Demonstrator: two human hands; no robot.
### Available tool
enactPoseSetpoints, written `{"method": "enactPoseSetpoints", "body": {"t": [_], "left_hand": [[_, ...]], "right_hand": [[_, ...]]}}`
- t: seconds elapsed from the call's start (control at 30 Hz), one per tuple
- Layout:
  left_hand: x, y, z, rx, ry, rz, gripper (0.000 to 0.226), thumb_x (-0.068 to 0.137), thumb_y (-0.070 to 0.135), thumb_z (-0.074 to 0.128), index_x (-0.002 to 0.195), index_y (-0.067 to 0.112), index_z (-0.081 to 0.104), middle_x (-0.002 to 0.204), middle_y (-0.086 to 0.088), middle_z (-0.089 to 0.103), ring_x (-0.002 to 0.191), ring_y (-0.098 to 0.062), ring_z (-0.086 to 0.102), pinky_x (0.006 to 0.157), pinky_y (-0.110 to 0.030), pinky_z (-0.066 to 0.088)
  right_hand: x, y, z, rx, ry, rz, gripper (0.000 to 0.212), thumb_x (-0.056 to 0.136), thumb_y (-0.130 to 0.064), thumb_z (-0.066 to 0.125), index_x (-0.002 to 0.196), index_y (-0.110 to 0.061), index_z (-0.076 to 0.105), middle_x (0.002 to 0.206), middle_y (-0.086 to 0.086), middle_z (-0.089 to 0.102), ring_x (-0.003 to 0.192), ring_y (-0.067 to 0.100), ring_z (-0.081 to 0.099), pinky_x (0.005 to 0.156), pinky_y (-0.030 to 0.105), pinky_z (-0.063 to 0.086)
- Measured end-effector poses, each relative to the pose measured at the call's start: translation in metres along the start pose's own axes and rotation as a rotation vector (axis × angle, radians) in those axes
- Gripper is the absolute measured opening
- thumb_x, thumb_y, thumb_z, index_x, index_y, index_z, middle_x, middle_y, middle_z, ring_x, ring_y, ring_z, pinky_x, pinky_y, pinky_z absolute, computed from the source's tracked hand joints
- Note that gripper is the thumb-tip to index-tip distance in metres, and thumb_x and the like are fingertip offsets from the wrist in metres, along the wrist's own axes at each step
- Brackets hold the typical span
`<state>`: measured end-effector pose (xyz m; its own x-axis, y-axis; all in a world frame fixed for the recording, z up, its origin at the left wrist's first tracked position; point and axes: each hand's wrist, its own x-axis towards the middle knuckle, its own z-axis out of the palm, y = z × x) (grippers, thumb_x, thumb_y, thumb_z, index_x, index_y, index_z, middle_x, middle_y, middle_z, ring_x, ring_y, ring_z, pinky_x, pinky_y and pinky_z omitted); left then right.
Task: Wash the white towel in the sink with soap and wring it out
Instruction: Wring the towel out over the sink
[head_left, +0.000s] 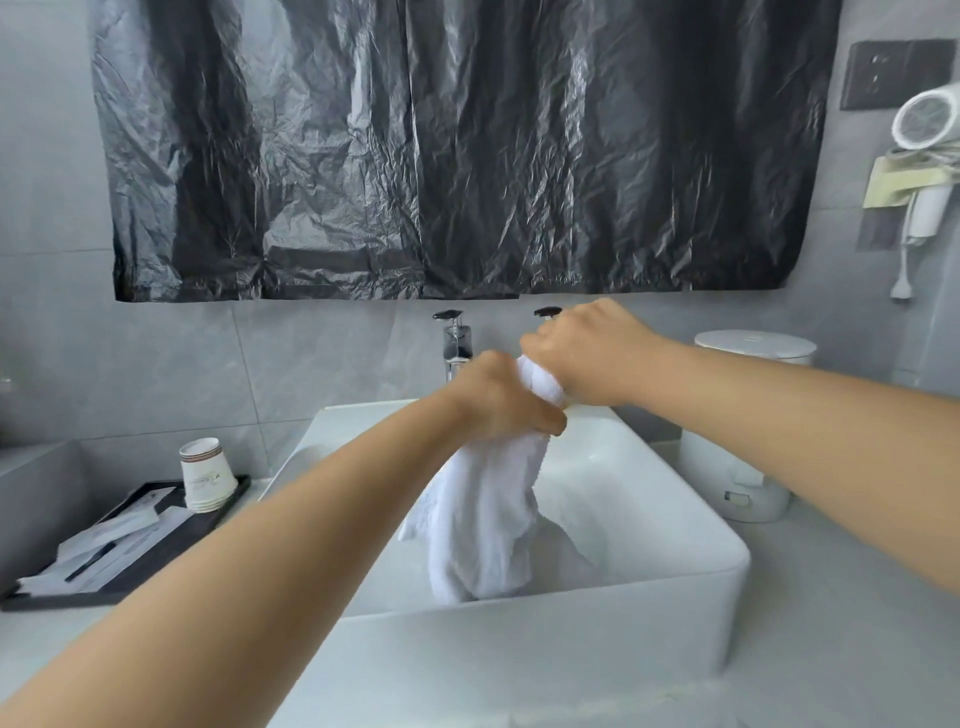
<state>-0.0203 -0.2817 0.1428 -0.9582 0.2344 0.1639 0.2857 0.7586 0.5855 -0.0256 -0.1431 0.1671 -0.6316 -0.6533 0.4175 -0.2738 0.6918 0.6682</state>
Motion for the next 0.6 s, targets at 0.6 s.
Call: {"method": "enactPoseSetpoints", "body": {"t": [0.6], "left_hand": [[0.005, -0.029, 0.017, 0.835, 0.356, 0.458, 0.033, 0.086, 0.027, 0.055, 0.117, 0.015, 0.049, 0.090, -0.002, 0.062, 0.085, -0.035, 0.064, 0.060, -0.032, 0.034]], "right_hand": [[0.015, -0.008, 0.012, 0.904, -0.985, 0.300, 0.015, 0.090, -0.008, 0.059, 0.076, -0.006, 0.054, 0.039, -0.004, 0.051, 0.027, 0.009, 0.040, 0.034, 0.016, 0.034]]}}
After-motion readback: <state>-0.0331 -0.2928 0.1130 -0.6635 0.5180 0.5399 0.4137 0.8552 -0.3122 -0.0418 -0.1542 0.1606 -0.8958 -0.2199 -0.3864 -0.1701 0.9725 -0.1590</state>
